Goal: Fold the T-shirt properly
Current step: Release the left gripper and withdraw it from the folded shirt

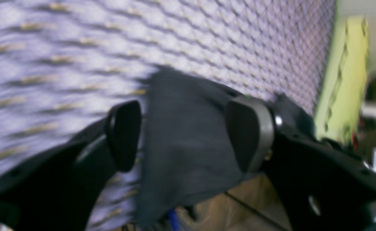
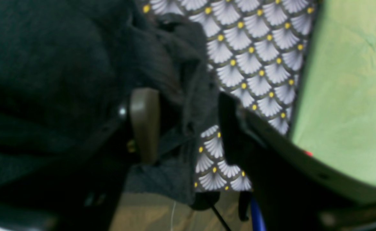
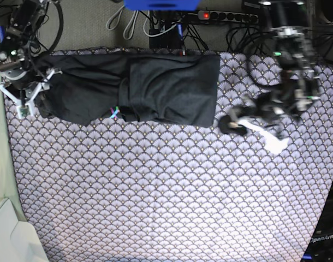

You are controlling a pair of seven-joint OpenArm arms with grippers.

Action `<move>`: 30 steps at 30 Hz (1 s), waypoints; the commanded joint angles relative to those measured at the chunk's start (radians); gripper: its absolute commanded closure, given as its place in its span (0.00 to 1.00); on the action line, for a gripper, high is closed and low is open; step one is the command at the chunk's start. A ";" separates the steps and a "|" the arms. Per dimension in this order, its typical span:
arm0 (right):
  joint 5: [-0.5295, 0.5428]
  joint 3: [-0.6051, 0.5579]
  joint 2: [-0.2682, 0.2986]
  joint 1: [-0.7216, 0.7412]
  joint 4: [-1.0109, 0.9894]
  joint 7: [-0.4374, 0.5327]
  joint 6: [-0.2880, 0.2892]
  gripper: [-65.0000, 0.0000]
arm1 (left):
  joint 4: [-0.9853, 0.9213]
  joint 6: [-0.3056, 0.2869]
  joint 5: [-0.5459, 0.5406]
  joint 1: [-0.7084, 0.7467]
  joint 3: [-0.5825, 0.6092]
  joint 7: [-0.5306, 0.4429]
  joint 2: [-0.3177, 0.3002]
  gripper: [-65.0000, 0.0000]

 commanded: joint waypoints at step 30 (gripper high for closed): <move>0.002 0.050 0.019 0.106 -0.261 -0.042 -0.004 0.38 | -0.018 0.056 -0.153 0.032 -0.207 0.009 -0.067 0.33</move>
